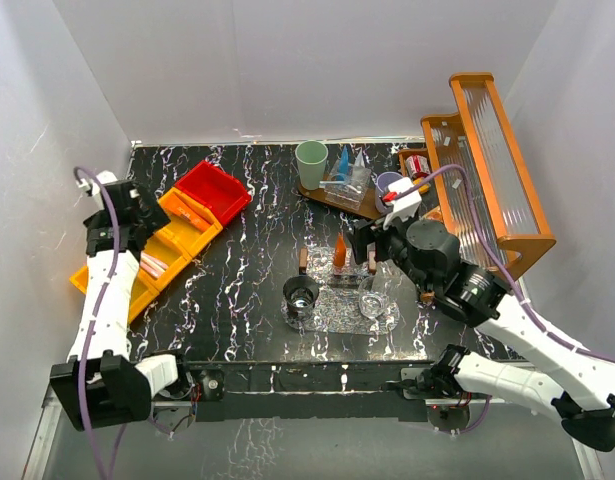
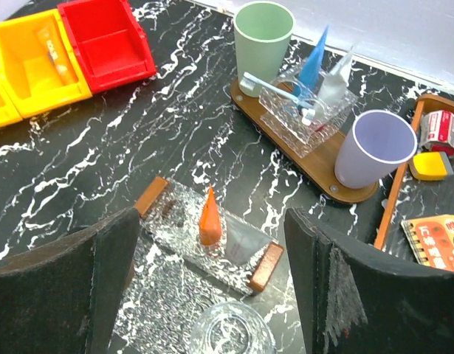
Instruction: Prepare toiletry sets of a toothbrush and toothpaste on the tray
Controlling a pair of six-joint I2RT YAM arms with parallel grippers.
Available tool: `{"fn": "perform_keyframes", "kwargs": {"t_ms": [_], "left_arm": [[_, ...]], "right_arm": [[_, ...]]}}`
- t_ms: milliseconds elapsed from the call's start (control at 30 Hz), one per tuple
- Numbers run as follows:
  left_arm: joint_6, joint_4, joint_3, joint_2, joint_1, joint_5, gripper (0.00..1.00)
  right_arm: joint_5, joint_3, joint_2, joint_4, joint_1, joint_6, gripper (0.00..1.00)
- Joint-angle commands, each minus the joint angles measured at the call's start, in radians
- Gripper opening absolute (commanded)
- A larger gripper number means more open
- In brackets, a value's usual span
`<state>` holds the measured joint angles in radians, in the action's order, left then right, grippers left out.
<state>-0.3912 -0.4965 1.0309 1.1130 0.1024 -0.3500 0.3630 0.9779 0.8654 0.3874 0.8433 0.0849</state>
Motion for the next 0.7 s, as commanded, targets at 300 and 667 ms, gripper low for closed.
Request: {"fn": "perform_keyframes", "kwargs": {"t_ms": [300, 667], "left_arm": [[-0.020, -0.050, 0.072, 0.146, 0.273, 0.122, 0.67], [0.013, -0.022, 0.118, 0.330, 0.273, 0.151, 0.33]], "right_arm": [[-0.009, -0.097, -0.165, -0.085, 0.001, 0.002, 0.82], [-0.006, -0.133, -0.179, -0.107, 0.002, 0.004, 0.83]]}}
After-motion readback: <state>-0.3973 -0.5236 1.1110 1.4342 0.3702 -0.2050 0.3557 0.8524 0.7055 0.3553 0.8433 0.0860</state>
